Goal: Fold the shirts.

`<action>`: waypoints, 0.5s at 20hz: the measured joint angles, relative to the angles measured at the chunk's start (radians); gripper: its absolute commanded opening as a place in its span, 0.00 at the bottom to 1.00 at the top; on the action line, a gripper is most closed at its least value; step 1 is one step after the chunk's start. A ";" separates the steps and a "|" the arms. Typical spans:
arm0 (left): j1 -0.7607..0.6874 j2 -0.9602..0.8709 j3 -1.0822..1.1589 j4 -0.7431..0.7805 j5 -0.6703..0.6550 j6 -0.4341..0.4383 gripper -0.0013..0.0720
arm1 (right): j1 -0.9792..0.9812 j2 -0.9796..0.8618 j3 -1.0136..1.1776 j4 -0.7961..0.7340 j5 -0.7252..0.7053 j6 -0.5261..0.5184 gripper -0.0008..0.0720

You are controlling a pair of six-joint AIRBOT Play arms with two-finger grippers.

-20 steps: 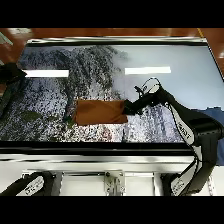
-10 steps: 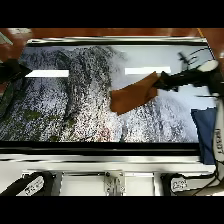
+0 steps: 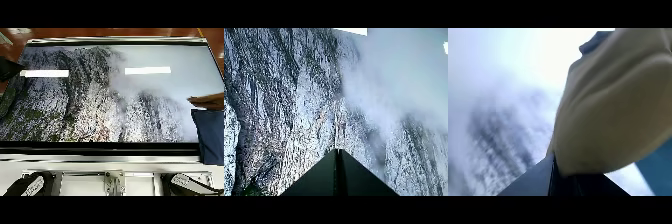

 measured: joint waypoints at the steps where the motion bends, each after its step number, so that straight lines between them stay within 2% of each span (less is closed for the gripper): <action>1: 0.000 0.017 0.000 0.000 -0.005 0.000 0.07 | -0.047 0.006 0.000 -0.005 0.000 0.004 0.10; 5: 0.000 0.080 0.000 -0.001 -0.027 -0.016 0.07 | -0.179 0.016 -0.003 -0.074 0.022 0.023 0.11; 10: 0.000 0.106 0.000 0.000 -0.033 -0.030 0.07 | -0.238 0.026 -0.062 -0.282 0.145 0.037 0.10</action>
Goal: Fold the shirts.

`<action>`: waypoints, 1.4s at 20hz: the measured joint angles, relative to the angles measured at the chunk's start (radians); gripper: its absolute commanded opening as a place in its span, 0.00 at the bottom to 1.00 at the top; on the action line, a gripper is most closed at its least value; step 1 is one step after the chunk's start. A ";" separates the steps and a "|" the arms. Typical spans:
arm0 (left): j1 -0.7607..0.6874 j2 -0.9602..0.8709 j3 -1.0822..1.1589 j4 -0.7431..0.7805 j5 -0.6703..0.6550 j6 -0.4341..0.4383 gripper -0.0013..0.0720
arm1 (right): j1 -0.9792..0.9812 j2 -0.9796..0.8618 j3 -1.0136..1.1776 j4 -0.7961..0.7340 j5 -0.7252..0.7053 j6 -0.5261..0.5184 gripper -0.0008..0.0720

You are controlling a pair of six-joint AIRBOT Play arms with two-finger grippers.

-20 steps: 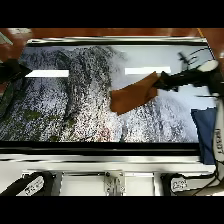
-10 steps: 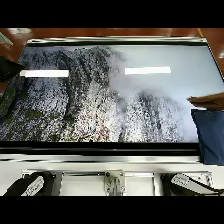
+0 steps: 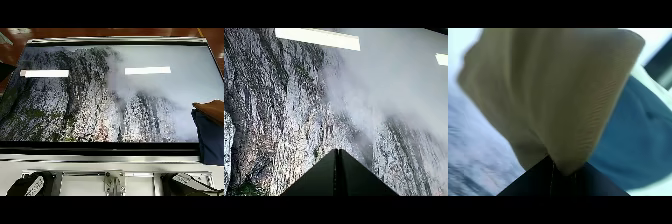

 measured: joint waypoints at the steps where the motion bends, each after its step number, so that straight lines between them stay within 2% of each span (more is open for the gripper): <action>1: 0.000 0.002 0.000 0.000 0.000 -0.001 0.07 | -0.007 0.006 -0.026 -0.027 0.016 0.008 0.10; 5: 0.000 0.006 0.000 0.000 -0.001 -0.004 0.07 | -0.017 0.063 -0.197 -0.129 0.029 0.043 0.11; 6: 0.000 0.006 0.000 0.000 -0.001 -0.004 0.07 | -0.019 0.082 -0.248 -0.143 0.026 0.062 0.26; 7: 0.000 0.006 0.000 0.000 -0.001 -0.004 0.07 | -0.019 0.104 -0.304 -0.155 0.007 0.086 0.59; 8: 0.000 0.006 0.000 0.000 -0.001 -0.004 0.07 | -0.019 0.124 -0.354 -0.163 -0.010 0.110 0.74; 12: 0.000 -0.001 0.000 0.000 0.000 -0.004 0.07 | -0.020 0.193 -0.489 -0.185 -0.058 0.173 0.74; 13: 0.000 -0.006 0.000 0.000 0.001 -0.004 0.07 | -0.020 0.212 -0.491 -0.197 -0.072 0.180 0.74; 14: 0.000 -0.015 0.000 0.000 0.004 -0.004 0.07 | -0.021 0.231 -0.477 -0.211 -0.085 0.183 0.68; 16: -0.010 -0.042 0.000 0.006 0.008 0.014 0.07 | -0.021 0.276 -0.412 -0.206 -0.154 0.186 0.69; 18: -0.057 -0.084 0.000 0.050 0.009 0.035 0.07 | -0.011 0.328 -0.330 -0.088 -0.279 0.117 0.69; 20: -0.148 -0.143 0.000 0.170 0.006 0.018 0.07 | 0.052 0.375 -0.267 0.089 -0.384 -0.017 0.69; 21: -0.202 -0.180 0.000 0.243 -0.007 -0.005 0.19 | 0.108 0.392 -0.247 0.150 -0.406 -0.081 0.73; 22: -0.264 -0.222 0.000 0.319 -0.027 -0.029 0.70 | 0.188 0.404 -0.232 0.190 -0.406 -0.134 0.97; 23: -0.320 -0.264 0.000 0.378 -0.043 -0.047 1.00 | 0.277 0.407 -0.222 0.198 -0.382 -0.161 0.96; 28: -0.536 -0.465 0.000 0.533 -0.123 -0.135 1.00 | 0.700 0.283 -0.217 0.066 -0.145 -0.055 0.96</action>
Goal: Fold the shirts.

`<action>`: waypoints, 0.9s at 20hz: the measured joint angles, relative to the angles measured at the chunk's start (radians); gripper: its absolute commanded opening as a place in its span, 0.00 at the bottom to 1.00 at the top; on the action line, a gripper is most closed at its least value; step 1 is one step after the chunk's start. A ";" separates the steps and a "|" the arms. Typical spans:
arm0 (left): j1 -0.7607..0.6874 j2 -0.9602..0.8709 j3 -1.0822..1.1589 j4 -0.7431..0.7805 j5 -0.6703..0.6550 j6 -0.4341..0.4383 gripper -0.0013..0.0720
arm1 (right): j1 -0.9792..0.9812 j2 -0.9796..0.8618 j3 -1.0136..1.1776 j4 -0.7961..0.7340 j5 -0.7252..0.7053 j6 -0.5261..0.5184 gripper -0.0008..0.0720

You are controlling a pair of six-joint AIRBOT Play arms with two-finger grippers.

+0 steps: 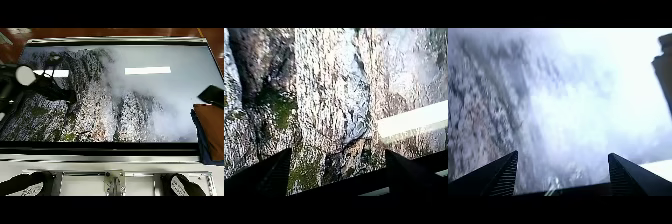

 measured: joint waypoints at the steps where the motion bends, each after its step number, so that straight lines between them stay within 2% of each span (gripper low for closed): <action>1: -0.017 -0.026 0.000 0.015 -0.006 -0.018 1.00 | 0.056 -0.032 -0.001 -0.009 0.031 0.017 0.96; 8: -0.062 -0.088 0.000 0.046 -0.005 -0.056 1.00 | 0.306 -0.152 -0.002 -0.024 0.105 0.061 0.96; 18: -0.067 -0.095 0.000 0.052 0.031 -0.061 0.99 | 0.369 -0.170 -0.002 0.002 0.110 0.068 0.96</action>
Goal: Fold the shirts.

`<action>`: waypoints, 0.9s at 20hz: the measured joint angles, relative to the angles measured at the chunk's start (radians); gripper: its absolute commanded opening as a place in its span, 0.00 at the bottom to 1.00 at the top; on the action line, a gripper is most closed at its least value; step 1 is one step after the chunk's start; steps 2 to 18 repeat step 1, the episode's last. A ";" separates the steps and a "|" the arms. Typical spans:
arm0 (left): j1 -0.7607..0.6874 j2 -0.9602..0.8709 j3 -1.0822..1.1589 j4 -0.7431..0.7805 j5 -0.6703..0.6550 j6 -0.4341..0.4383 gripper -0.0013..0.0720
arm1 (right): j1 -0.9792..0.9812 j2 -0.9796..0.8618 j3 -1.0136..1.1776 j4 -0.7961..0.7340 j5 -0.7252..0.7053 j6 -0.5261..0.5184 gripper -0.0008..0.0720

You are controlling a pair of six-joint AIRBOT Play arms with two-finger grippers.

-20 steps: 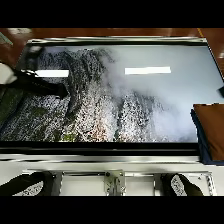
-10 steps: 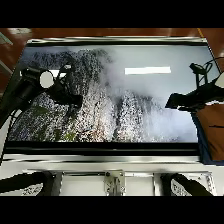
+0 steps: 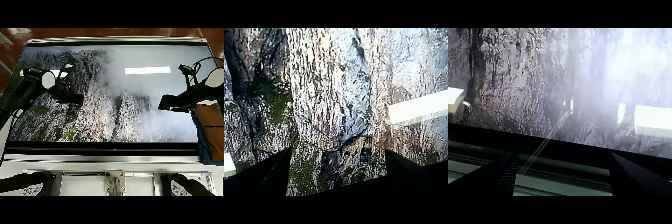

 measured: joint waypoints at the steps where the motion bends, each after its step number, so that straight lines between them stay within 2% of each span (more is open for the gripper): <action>1: 0.000 0.000 0.000 0.000 0.002 0.000 0.99 | 0.000 0.000 0.000 0.000 0.000 0.000 0.96; 18: 0.000 0.000 0.000 0.000 0.002 0.000 0.99 | 0.000 0.000 0.000 0.000 0.000 0.000 0.96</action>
